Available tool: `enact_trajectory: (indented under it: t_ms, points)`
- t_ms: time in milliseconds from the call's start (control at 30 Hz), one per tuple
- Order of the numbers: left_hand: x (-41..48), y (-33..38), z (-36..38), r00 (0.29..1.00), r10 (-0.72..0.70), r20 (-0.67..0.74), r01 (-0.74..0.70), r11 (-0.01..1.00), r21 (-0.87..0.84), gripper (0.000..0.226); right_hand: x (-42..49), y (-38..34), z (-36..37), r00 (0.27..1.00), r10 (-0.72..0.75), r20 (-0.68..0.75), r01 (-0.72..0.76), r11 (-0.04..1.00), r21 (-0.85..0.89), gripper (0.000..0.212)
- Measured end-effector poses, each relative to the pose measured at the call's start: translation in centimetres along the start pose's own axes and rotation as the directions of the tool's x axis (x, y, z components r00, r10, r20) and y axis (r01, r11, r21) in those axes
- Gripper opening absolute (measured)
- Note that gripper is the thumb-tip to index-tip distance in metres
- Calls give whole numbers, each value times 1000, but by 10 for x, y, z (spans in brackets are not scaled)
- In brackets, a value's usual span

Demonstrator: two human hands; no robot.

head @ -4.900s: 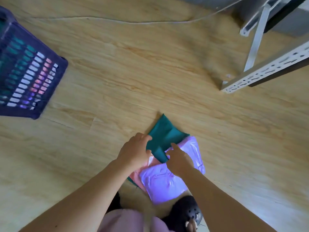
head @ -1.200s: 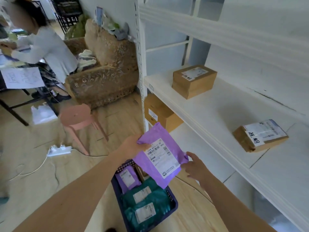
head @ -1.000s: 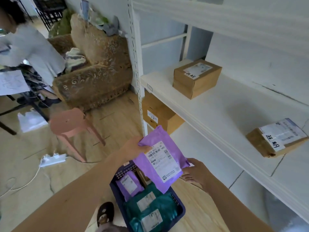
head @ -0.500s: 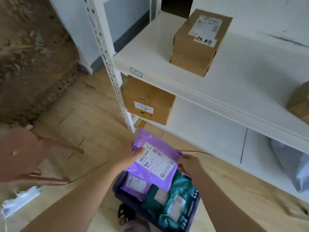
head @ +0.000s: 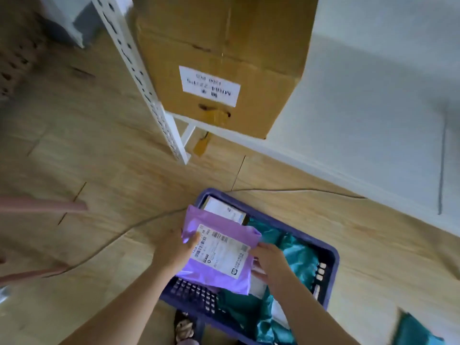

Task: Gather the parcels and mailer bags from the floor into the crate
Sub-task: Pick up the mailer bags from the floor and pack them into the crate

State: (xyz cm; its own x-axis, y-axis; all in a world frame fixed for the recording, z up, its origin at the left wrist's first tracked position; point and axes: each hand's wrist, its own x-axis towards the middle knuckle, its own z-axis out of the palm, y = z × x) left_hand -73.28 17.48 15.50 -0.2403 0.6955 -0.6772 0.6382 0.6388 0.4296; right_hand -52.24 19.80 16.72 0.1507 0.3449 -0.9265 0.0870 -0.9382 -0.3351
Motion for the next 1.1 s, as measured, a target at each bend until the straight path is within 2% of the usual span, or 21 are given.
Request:
enact_trajectory:
  t_ms: [133,233,300,367,433,533,600,667,733,800,900,1000,1100]
  points:
    - [39,-63,64,996,-46,77,41,997,61,43,74,67,26,996,90,2,-90,996,4,23]
    - [65,-93,102,996,-36,83,14,965,262,56,124,109,42,994,105,36,-103,993,-49,17]
    - [69,-92,112,994,94,55,-109,886,450,62,138,119,47,994,101,34,-97,990,-107,17]
    - [73,-97,133,973,213,89,-223,770,598,74,156,138,53,989,142,48,-135,981,-140,25]
    - [80,-107,146,973,212,89,-214,695,686,81,170,149,59,986,147,76,-131,973,-189,38]
    - [89,-117,149,975,176,133,-217,666,714,99,174,153,67,992,77,98,-37,932,-361,49]
    - [94,-122,153,966,189,174,-254,605,754,94,171,153,69,997,-29,67,58,868,-492,54]
    - [95,-122,156,935,296,197,-337,559,757,87,164,153,68,987,-159,17,139,800,-584,64]
    - [96,-118,159,904,362,230,-407,553,727,86,160,155,69,971,-233,48,206,723,-659,73]
    - [96,-114,161,889,345,301,-451,546,706,88,161,156,71,975,-186,126,218,652,-726,77]
    - [98,-130,168,884,239,402,-465,538,703,72,165,156,72,980,-76,182,191,594,-781,76]
    - [95,-133,166,893,264,365,-449,563,694,69,165,158,71,983,-72,171,178,624,-761,77]
    - [87,-130,163,889,335,313,-456,580,675,71,153,155,60,979,-140,147,203,665,-719,76]
